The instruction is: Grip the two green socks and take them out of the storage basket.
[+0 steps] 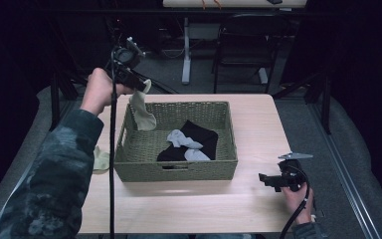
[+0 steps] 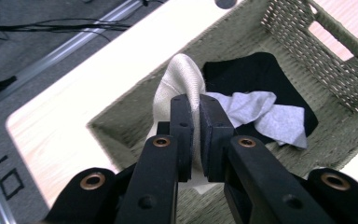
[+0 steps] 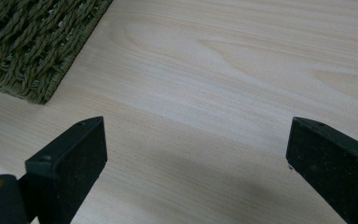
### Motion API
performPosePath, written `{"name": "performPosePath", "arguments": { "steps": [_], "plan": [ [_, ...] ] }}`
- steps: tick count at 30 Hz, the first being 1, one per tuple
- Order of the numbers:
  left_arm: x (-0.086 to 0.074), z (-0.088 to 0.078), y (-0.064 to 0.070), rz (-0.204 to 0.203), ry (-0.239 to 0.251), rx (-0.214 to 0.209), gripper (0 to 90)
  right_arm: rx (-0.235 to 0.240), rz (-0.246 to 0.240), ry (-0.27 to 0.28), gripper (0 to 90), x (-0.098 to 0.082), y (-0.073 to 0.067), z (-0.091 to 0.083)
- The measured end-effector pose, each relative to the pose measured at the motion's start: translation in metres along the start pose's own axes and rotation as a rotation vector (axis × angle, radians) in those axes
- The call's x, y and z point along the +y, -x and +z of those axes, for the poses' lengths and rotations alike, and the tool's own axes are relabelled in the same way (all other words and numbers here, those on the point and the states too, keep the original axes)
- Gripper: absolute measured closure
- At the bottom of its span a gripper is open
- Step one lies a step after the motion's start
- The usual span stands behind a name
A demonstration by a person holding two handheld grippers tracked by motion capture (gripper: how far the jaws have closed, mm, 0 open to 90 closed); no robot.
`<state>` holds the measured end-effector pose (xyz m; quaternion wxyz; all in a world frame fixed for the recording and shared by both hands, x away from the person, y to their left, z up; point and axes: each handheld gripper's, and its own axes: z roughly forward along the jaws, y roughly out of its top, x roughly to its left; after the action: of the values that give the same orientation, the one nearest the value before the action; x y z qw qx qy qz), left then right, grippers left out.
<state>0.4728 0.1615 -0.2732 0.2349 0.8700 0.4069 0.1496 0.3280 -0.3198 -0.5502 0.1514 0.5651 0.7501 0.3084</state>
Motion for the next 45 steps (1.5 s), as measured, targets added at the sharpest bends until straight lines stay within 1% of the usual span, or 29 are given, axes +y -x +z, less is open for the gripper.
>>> {"name": "performPosePath", "arguments": {
  "steps": [1,2,3,4,5,6,7,8,9,13,14,16,19,20,21,22,24,29,30,31,32,33,34,36,37,39,43,44,45],
  "plan": [
    [-0.003,-0.007,-0.006,-0.005,-0.003,0.016,85.4,-0.001,0.000,0.000,4.5,0.000,0.000,0.000],
    [-0.003,-0.007,-0.006,-0.005,-0.003,0.016,85.4,-0.001,0.000,0.000,4.5,0.000,0.000,0.000],
    [-0.007,-0.013,-0.012,-0.017,0.002,0.026,85.4,-0.002,0.001,-0.001,4.5,0.000,0.000,0.000],
    [-0.007,-0.013,-0.012,-0.017,0.002,0.026,85.4,0.002,0.000,-0.002,4.5,0.000,0.001,0.000],
    [-0.012,-0.019,-0.018,-0.033,0.011,0.032,85.4,0.000,0.002,-0.001,4.5,0.000,0.000,0.000],
    [-0.012,-0.019,-0.018,-0.033,0.011,0.032,85.4,0.000,0.002,-0.001,4.5,0.000,0.000,0.000],
    [-0.017,-0.024,-0.024,-0.050,0.019,0.039,85.4,-0.001,0.002,-0.001,4.5,0.000,0.000,0.000],
    [-0.017,-0.024,-0.024,-0.050,0.019,0.039,85.4,0.002,0.001,-0.001,4.5,0.000,0.000,0.000],
    [-0.022,-0.029,-0.029,-0.061,0.026,0.043,85.4,0.002,0.000,-0.001,4.5,0.000,0.000,0.000],
    [-0.028,-0.036,-0.037,-0.078,0.033,0.054,85.4,-0.003,0.001,-0.002,4.5,0.000,0.000,0.000],
    [-0.034,-0.040,-0.042,-0.089,0.034,0.064,85.4,-0.001,0.001,-0.002,4.5,0.000,0.000,0.000],
    [-0.036,-0.042,-0.045,-0.096,0.035,0.066,85.4,-0.002,0.001,-0.002,4.5,0.000,0.000,0.000],
    [-0.049,-0.047,-0.057,-0.126,0.027,0.088,85.4,-0.002,0.000,-0.001,4.5,0.000,0.000,0.000],
    [-0.049,-0.047,-0.057,-0.126,0.027,0.088,85.4,-0.002,0.000,-0.001,4.5,0.000,0.000,0.000],
    [-0.057,-0.048,-0.063,-0.141,0.019,0.099,85.4,-0.002,0.000,-0.002,4.5,0.000,0.000,0.000],
    [-0.057,-0.048,-0.063,-0.141,0.019,0.099,85.4,-0.002,0.000,-0.002,4.5,0.000,0.000,0.000],
    [-0.069,-0.047,-0.072,-0.172,0.011,0.108,85.4,-0.002,0.000,-0.002,4.5,0.000,0.000,0.000],
    [-0.089,-0.037,-0.085,-0.210,-0.008,0.111,85.4,-0.001,0.001,-0.003,4.5,0.000,0.000,0.000],
    [-0.089,-0.037,-0.085,-0.210,-0.008,0.111,85.4,-0.001,0.000,-0.004,4.5,0.000,0.000,0.000],
    [-0.097,-0.031,-0.089,-0.227,-0.019,0.109,85.4,-0.004,0.000,-0.004,4.5,0.000,0.000,0.001],
    [-0.097,-0.031,-0.089,-0.227,-0.019,0.109,85.3,-0.004,0.000,-0.004,4.5,0.000,0.000,0.001],
    [-0.106,-0.024,-0.092,-0.244,-0.030,0.104,85.3,-0.005,0.000,-0.005,4.5,0.000,0.000,0.000],
    [-0.106,-0.024,-0.092,-0.244,-0.030,0.104,85.3,-0.005,0.000,-0.005,4.5,0.000,0.000,0.000],
    [-0.118,-0.011,-0.095,-0.263,-0.050,0.094,85.3,-0.001,-0.002,-0.007,4.5,0.000,0.000,0.001],
    [-0.118,-0.011,-0.095,-0.263,-0.050,0.094,85.3,-0.004,-0.001,-0.007,4.5,0.000,0.000,0.001],
    [-0.127,-0.002,-0.096,-0.277,-0.061,0.083,85.3,-0.005,-0.002,-0.007,4.5,0.000,0.000,0.001],
    [-0.147,0.023,-0.099,-0.306,-0.097,0.064,85.1,-0.005,-0.005,-0.009,4.5,0.000,0.000,0.000],
    [-0.147,0.023,-0.099,-0.306,-0.097,0.064,85.1,-0.005,-0.005,-0.009,4.5,0.000,0.000,0.000],
    [-0.156,0.035,-0.099,-0.313,-0.115,0.068,85.1,0.000,-0.005,-0.011,4.5,0.000,0.000,0.000]
  ]
}}
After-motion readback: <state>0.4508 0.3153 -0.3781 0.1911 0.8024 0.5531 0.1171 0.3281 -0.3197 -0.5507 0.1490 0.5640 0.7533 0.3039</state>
